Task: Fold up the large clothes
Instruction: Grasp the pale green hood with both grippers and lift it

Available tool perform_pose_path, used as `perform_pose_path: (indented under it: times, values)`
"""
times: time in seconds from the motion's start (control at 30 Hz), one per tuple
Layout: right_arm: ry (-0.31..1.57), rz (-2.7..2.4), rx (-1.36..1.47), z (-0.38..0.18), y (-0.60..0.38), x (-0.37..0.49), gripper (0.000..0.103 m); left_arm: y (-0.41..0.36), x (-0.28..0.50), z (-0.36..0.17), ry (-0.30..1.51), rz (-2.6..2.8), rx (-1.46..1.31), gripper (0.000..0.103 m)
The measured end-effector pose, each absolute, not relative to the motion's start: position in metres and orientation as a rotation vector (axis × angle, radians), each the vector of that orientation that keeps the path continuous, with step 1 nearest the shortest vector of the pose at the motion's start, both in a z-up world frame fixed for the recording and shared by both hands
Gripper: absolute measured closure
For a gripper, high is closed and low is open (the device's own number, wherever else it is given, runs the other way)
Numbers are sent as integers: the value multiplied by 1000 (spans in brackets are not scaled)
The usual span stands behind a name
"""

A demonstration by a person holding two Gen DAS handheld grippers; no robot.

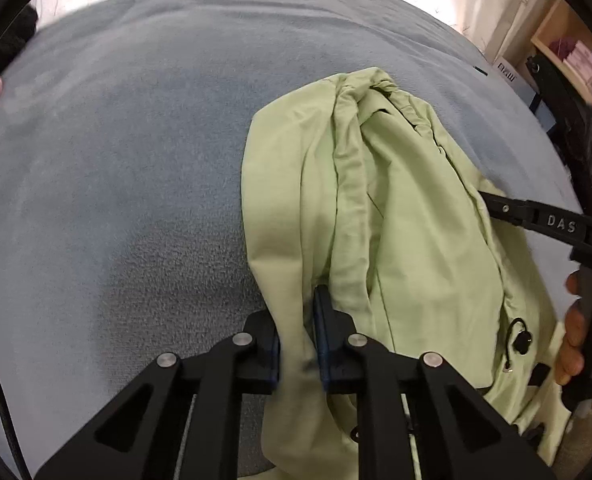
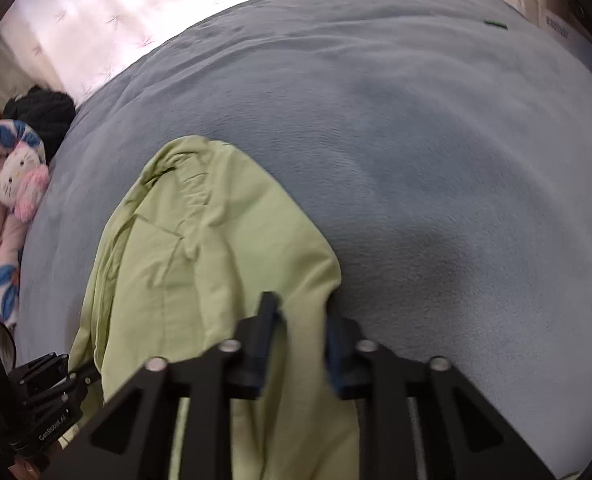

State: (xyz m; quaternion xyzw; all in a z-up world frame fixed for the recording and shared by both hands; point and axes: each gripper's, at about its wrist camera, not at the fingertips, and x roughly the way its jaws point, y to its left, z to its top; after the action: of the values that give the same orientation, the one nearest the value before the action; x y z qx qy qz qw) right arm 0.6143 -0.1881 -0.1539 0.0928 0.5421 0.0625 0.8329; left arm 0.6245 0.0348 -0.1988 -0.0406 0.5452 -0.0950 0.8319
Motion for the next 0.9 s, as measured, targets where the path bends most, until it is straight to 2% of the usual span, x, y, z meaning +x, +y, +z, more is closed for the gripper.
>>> perform_pose_path:
  times: [0.13,0.33,0.7,0.9]
  values:
    - [1110,147,178,-139,-183,605,94,23,617,-190,1111,-186,-44,97]
    - [1054,192,175,-104,-186,580,96,26,594,-162,1076,-168,0,100]
    - [921,335,138,-1,-184,478,99,37,495,-66,962,-216,50,100]
    - [987,300,97,7,-176,458,99,50,441,-45,961,-237,85,100]
